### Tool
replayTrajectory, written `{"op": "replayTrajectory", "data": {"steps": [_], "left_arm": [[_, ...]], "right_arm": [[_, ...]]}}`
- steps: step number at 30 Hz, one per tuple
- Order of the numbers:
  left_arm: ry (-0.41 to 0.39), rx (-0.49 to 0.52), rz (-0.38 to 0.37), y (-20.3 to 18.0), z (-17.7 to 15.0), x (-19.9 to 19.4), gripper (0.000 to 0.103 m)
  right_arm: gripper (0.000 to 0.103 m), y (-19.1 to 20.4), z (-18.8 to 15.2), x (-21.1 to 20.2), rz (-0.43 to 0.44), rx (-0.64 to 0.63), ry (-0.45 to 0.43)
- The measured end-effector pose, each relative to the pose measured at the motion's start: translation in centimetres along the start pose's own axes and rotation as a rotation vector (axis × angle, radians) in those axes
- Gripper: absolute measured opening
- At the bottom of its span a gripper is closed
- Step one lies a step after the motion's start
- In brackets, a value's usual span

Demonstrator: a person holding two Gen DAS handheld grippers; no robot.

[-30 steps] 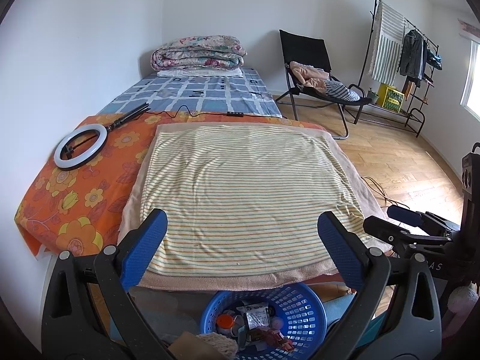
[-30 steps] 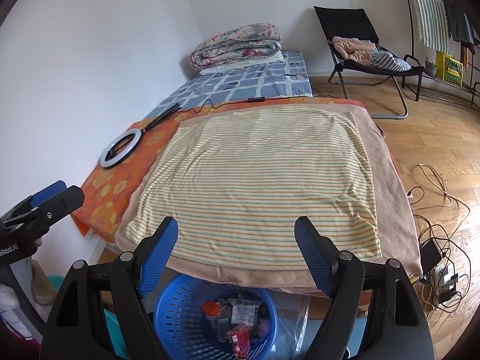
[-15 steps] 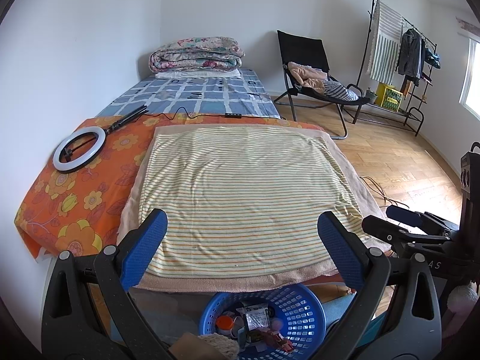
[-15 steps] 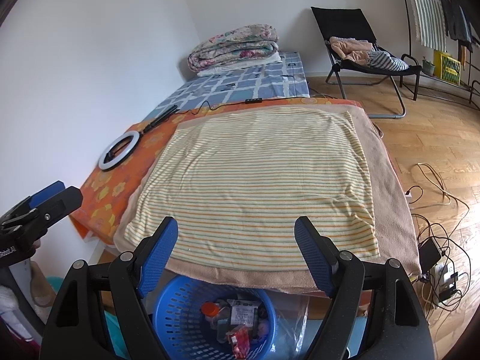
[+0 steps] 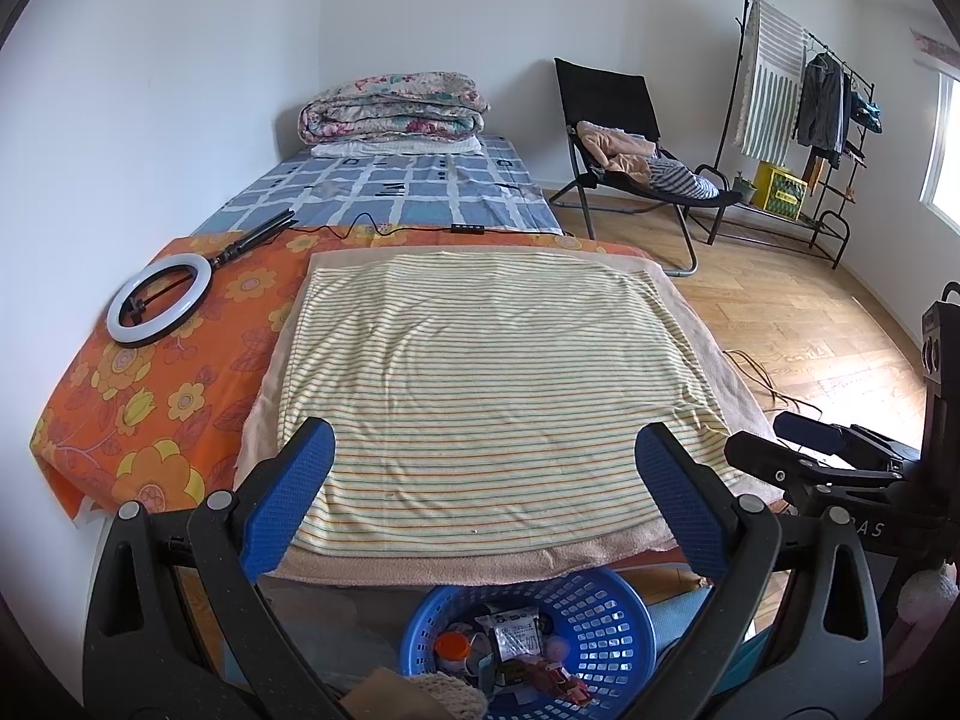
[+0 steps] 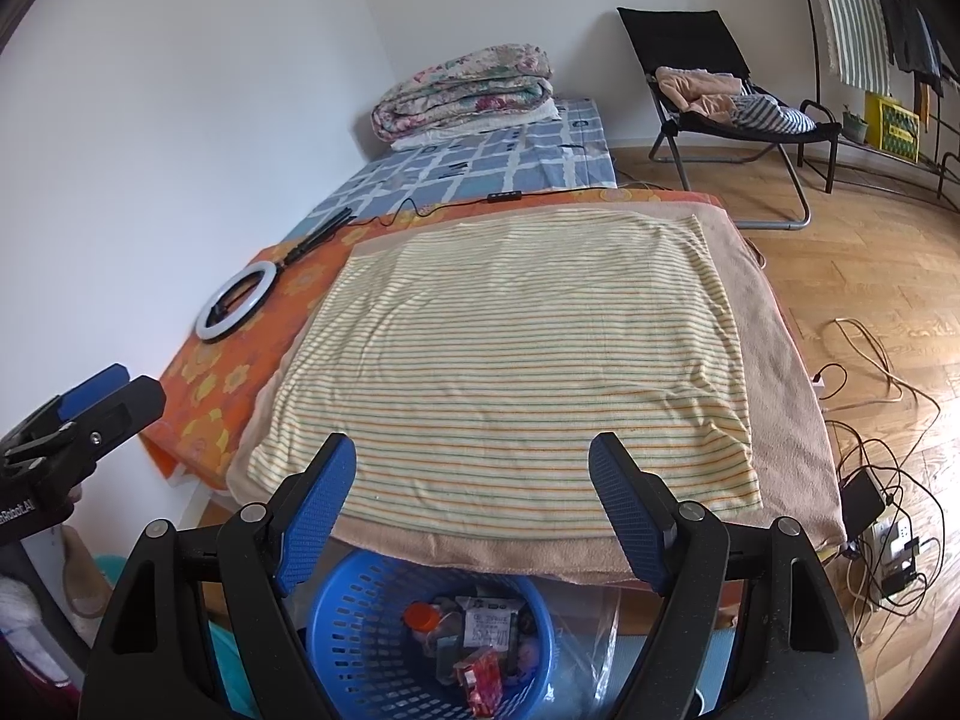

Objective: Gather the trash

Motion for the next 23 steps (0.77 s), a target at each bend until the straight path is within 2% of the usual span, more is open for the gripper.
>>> {"op": "replayTrajectory", "data": {"steps": [14,23], "left_arm": [[0.008,0.003,0.005,0.7,-0.7,0.2,0.102],[0.025,0.001,0.018,1.0,-0.3,1.8,0.102]], "right_arm": [[0.080,-0.4,-0.2,0.5,-0.001,0.015,0.016],[0.080,-0.6,-0.4,1.0,-0.003,0.026,0.029]]}}
Point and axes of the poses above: each gripper's, at about its wrist camera, not at the fingertips, and x roughly the way its jaws point, y to its left, z to its top, the point moved 5 cm from there along x, roughly the way its jaws point, and after that the axes turned 1 degree about y, right-handed, at the moved point
